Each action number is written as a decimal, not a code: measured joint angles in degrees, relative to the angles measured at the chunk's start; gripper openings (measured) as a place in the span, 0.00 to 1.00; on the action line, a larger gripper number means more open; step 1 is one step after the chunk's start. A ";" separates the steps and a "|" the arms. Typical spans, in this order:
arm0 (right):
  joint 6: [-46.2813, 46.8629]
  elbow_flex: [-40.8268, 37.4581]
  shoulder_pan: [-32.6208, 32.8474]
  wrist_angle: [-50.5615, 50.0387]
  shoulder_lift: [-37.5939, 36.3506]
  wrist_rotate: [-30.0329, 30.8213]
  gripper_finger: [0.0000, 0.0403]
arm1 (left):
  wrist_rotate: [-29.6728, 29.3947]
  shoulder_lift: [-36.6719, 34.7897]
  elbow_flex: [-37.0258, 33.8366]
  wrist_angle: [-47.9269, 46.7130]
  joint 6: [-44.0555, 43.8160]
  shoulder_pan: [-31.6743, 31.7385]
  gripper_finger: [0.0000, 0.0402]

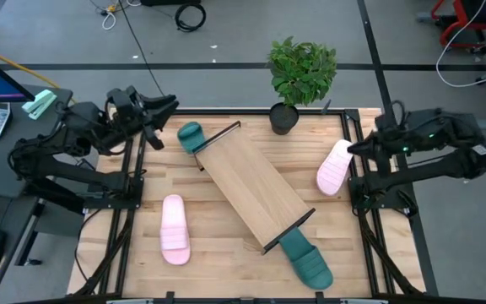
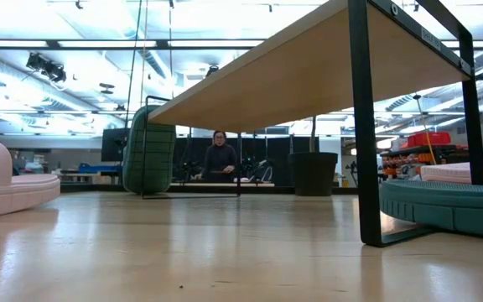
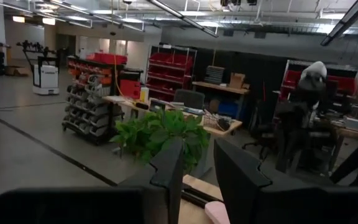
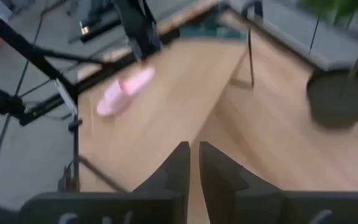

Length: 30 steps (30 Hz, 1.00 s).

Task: Pick and place slides into the shelf
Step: Put the top green slide on the shelf

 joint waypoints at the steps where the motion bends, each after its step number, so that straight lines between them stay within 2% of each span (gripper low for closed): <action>1: -1.11 2.22 -0.01 0.07 0.98 1.10 0.11 | 0.02 0.00 0.00 -0.31 0.02 0.00 0.25; 8: -8.51 16.37 0.00 -0.19 6.98 8.24 0.14 | 0.02 -0.01 0.00 -1.70 -0.62 2.01 0.25; 14: -14.47 23.68 -0.02 -0.23 10.57 13.53 0.19 | 0.04 0.00 0.00 -10.87 -0.96 6.66 0.25; 25: -17.05 24.91 0.00 0.18 14.59 16.21 0.37 | 0.04 0.00 -0.02 -26.86 -4.59 19.57 0.25; 30: -17.77 24.91 -0.02 2.80 16.63 16.19 0.41 | 3.20 0.73 -0.02 -32.10 -5.52 25.18 0.24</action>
